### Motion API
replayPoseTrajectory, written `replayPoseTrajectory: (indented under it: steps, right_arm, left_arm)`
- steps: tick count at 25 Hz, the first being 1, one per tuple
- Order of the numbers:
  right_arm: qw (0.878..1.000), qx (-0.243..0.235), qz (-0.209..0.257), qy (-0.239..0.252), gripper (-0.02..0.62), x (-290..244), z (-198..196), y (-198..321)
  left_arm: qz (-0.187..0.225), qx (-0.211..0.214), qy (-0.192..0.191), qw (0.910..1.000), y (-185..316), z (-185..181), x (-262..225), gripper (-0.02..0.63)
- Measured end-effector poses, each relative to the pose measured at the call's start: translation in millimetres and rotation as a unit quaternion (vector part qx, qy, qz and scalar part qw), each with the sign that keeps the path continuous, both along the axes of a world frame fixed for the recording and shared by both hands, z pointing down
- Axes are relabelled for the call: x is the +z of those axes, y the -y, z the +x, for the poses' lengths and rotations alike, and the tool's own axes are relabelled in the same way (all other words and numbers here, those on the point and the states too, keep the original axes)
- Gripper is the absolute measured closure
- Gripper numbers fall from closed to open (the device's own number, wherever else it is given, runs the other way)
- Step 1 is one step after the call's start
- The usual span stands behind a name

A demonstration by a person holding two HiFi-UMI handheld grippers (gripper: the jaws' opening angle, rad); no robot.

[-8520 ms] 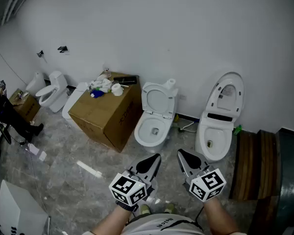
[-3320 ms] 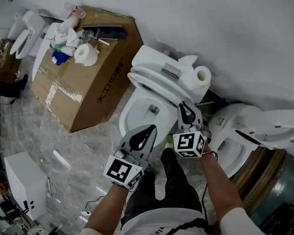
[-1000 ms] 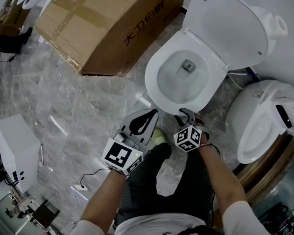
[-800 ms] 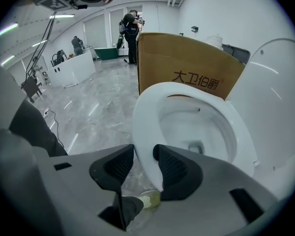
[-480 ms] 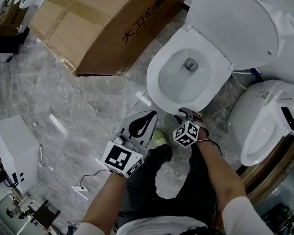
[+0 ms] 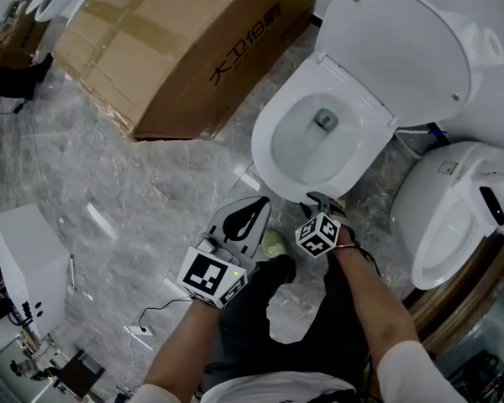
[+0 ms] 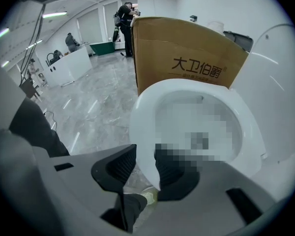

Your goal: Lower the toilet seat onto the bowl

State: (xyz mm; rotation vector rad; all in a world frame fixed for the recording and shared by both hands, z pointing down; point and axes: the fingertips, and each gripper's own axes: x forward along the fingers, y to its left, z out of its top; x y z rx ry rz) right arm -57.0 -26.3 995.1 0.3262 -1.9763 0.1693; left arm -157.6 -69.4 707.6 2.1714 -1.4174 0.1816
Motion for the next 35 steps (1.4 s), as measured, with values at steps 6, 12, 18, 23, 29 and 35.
replayPoseTrajectory:
  steps: [6, 12, 18, 23, 29, 35]
  right_arm:
    - [0.997, 0.044, 0.015, 0.069, 0.521, -86.9, -6.0, 14.1]
    - [0.985, 0.08, 0.014, 0.155, 0.557, -216.3, -12.0, 23.2]
    - [0.963, 0.123, 0.029, 0.239, 0.563, -350.3, -17.9, 34.3]
    - [0.94, 0.175, 0.044, 0.29, 0.565, -441.1, -15.7, 44.4]
    - [0.917, 0.188, 0.094, 0.339, 0.568, -537.4, -14.0, 56.0]
    - [0.903, 0.194, 0.135, 0.36, 0.574, -605.6, -5.6, 59.7]
  left_arm:
    - [0.005, 0.012, 0.0, 0.9999, -5.0, 9.5, -34.9, 0.597]
    - [0.011, 0.013, 0.01, 0.9998, -8.6, 16.4, -93.4, 0.597]
    - [0.031, 0.021, 0.008, 0.9993, -7.5, 22.7, -165.9, 0.597]
    - [0.051, 0.024, 0.005, 0.9984, -4.7, 27.0, -223.3, 0.597]
    - [0.085, 0.039, 0.009, 0.9956, 2.4, 40.4, -292.3, 0.597]
    - [0.102, 0.042, 0.002, 0.9939, 1.7, 55.1, -346.8, 0.597]
